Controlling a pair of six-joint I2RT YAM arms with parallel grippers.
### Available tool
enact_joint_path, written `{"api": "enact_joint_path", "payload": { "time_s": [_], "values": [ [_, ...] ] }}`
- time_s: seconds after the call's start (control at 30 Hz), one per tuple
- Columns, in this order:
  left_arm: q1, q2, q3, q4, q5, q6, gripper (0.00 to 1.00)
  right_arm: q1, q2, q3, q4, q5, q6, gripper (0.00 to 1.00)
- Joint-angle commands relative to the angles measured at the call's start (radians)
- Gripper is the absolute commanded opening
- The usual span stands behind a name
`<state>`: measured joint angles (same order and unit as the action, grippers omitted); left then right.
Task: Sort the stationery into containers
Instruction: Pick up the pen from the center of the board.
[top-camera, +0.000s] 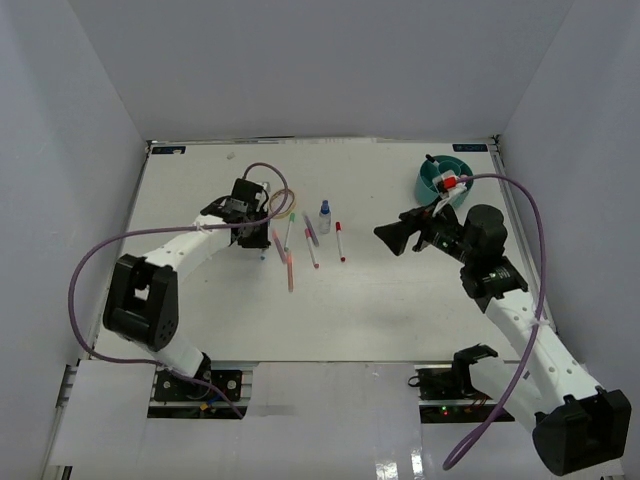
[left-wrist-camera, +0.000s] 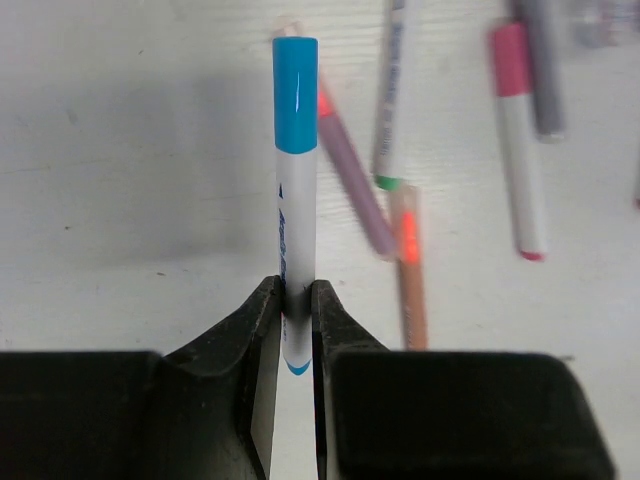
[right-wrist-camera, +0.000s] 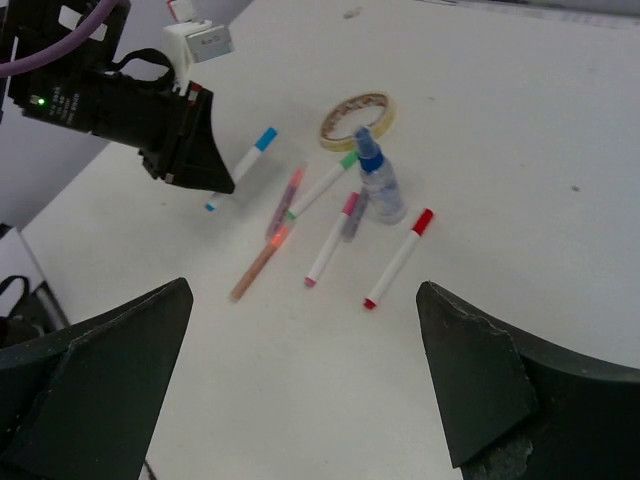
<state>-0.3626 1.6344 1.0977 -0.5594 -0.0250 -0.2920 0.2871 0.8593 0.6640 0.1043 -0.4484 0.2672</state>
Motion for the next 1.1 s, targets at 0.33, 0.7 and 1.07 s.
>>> {"api": "enact_joint_path", "payload": {
  "time_s": [0.33,0.7,1.07],
  "values": [
    [-0.200,-0.475,-0.127,0.280,0.212,0.066,0.19,0.286,0.246,0.325,0.061,-0.016,0.181,0.94],
    [-0.236,-0.654,-0.173,0.360,0.341,0.109,0.22,0.399,0.461,0.482,0.109,0.051,0.253,0.90],
    [-0.237,-0.660,-0.199,0.385,0.352,0.117,0.22,0.422,0.563,0.565,0.130,0.016,0.270,0.74]
  ]
}}
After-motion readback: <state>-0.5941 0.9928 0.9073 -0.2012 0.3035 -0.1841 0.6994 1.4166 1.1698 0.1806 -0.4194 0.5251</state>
